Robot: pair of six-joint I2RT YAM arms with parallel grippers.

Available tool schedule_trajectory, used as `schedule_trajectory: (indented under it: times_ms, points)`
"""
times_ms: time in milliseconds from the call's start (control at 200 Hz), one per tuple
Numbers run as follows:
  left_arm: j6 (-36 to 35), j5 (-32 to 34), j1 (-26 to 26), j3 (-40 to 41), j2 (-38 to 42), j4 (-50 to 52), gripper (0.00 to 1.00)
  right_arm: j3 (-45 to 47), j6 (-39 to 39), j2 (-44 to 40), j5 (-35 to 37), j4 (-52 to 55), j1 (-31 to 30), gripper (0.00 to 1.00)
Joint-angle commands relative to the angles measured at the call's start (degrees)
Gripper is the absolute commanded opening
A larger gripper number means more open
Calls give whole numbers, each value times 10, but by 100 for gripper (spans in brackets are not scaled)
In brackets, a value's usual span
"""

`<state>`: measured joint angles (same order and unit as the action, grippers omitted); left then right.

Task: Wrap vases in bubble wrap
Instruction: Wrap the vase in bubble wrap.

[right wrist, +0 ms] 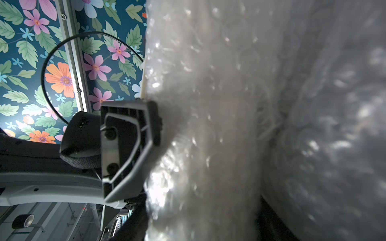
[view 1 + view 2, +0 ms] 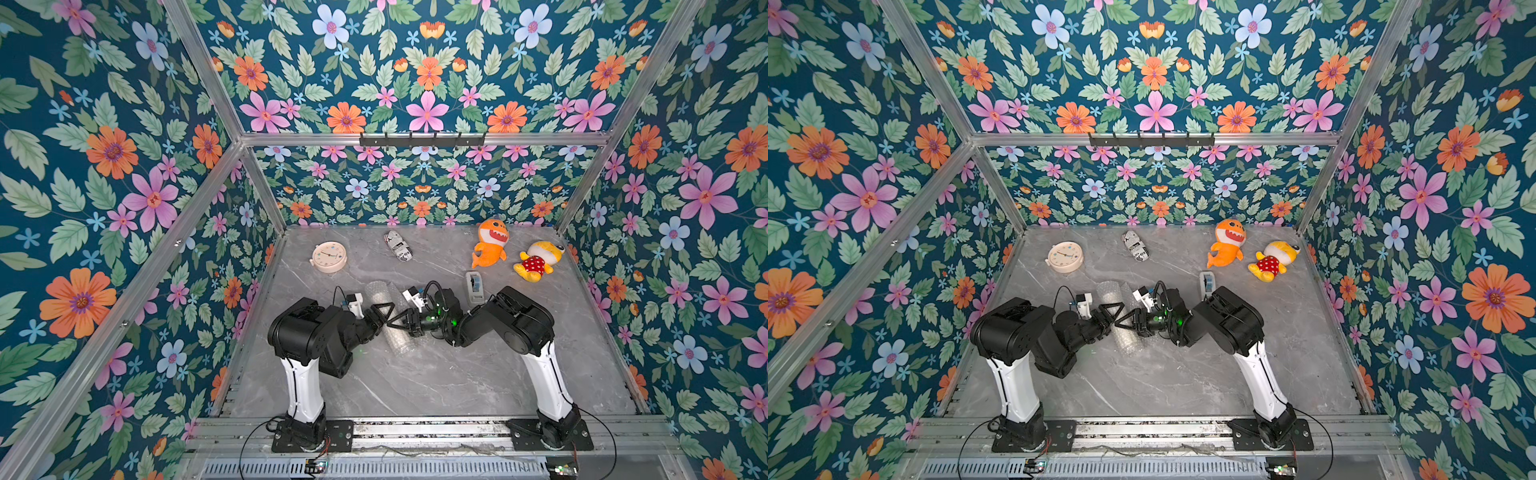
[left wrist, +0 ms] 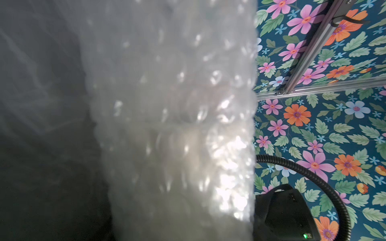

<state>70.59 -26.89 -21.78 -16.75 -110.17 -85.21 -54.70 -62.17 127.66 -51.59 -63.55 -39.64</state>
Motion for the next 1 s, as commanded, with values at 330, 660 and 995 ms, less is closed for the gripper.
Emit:
schedule_trajectory:
  times_ms: [330,660,995]
  points:
    - [-87,10,0,-21,71,170,51,7,78,-54,-12,139,6,70]
    - [-196,0,0,-96,108,407,50,29,299,-224,134,526,76,68]
    - [-215,-34,0,-108,103,423,50,-91,281,-119,117,543,87,50]
